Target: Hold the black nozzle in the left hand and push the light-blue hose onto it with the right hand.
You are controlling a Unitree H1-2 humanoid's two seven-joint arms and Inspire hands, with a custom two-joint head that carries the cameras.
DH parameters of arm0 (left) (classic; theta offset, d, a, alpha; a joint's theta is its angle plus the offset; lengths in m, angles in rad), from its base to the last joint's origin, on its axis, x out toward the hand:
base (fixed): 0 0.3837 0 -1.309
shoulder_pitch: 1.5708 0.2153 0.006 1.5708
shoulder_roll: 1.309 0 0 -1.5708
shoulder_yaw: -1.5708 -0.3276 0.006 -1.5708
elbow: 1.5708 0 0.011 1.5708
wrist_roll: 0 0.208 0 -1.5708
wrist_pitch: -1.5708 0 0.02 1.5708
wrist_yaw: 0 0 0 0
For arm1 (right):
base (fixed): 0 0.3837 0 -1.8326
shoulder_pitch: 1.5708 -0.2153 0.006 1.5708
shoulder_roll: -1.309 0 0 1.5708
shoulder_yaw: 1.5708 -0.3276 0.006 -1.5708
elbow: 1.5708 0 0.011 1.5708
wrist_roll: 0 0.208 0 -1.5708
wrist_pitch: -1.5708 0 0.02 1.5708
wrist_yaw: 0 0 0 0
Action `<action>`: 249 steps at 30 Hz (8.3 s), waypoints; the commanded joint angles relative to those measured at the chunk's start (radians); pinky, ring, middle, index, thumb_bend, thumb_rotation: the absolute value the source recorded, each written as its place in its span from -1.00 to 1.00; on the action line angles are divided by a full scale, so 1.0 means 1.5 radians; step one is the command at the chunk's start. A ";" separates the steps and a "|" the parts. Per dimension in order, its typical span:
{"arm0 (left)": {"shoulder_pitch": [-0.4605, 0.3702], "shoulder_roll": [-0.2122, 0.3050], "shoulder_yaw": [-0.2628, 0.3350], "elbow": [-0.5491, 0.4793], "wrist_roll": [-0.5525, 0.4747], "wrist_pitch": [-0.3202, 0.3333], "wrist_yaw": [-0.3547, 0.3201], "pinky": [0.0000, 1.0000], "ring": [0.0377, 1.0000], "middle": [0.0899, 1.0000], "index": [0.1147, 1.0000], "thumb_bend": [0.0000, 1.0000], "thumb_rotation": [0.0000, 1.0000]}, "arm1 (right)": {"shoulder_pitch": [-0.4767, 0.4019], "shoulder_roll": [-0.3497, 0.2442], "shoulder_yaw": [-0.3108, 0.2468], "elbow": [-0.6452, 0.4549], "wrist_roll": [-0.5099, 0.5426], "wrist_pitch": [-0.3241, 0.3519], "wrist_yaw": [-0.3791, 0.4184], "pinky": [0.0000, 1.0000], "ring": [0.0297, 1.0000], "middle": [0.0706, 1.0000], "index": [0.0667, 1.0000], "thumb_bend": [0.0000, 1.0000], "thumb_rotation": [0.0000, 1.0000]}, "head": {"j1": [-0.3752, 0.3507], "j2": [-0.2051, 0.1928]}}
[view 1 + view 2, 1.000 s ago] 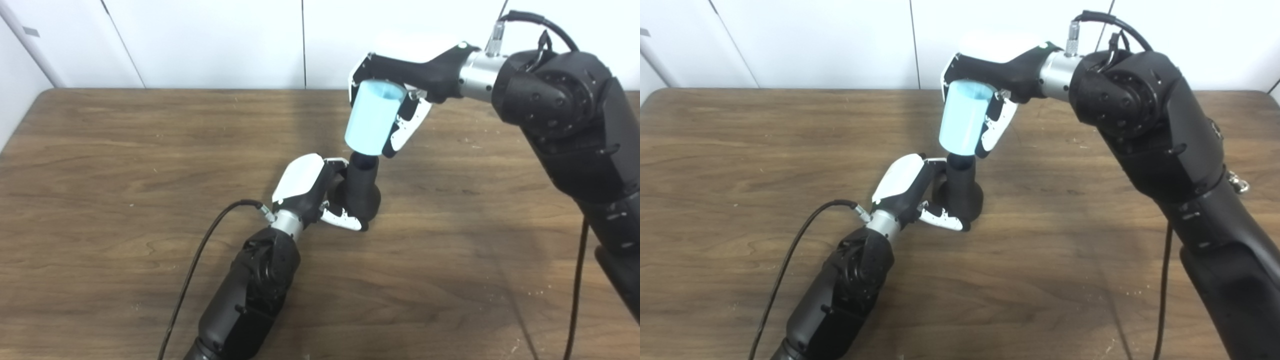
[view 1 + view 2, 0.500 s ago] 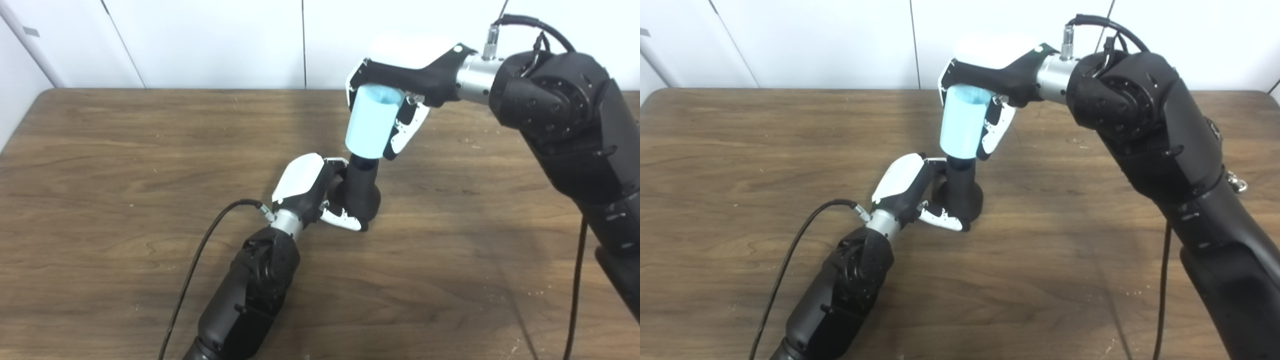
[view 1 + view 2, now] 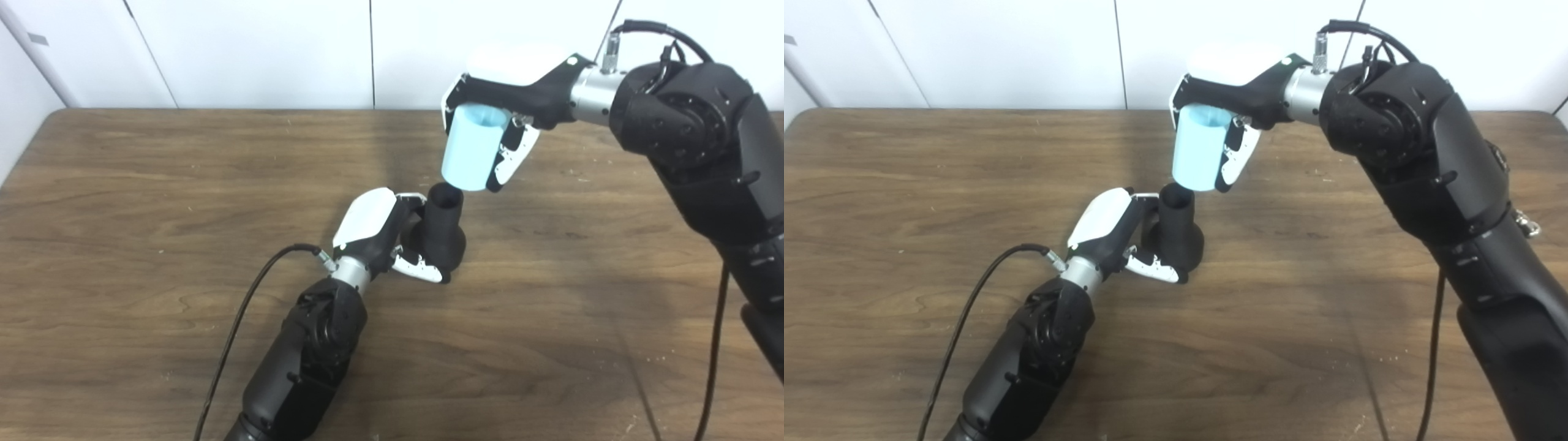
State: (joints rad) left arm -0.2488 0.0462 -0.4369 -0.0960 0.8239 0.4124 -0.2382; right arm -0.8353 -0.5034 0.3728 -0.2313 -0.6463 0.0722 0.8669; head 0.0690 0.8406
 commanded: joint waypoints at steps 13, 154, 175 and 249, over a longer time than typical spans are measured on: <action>0.046 0.012 -0.006 0.049 0.003 0.038 -0.086 1.00 0.62 0.34 -0.17 0.03 -0.92 | -0.005 0.012 -0.029 -0.025 -0.001 0.056 -0.011 -0.41 -0.16 -0.08 -0.10 0.00 -1.00 | -0.001 0.001; 0.041 -0.006 0.010 0.056 0.012 0.038 -0.092 1.00 0.62 0.35 -0.17 0.03 -0.92 | 0.035 0.025 0.075 -0.064 -0.109 -0.093 -0.018 -0.30 -0.22 -0.11 -0.07 0.00 -1.00 | -0.013 0.015; 0.039 -0.004 0.013 0.056 0.008 0.038 -0.099 1.00 0.62 0.37 -0.17 0.03 -0.92 | 0.028 0.029 0.066 -0.042 -0.124 -0.122 -0.015 -0.31 -0.22 -0.13 -0.03 0.00 -1.00 | -0.009 0.013; 0.046 0.004 0.015 0.074 0.001 0.037 -0.084 1.00 0.63 0.30 -0.17 0.03 -0.93 | 0.083 -0.011 -0.114 -0.073 0.150 -0.101 -0.114 0.73 0.83 0.87 0.80 0.58 0.47 | -0.011 -0.013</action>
State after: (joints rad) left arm -0.2530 0.0212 -0.4012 -0.0904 0.8437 0.4114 -0.2811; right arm -0.6940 -0.5048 0.2191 -0.2978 -0.4338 -0.0702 0.7276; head 0.0537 0.8222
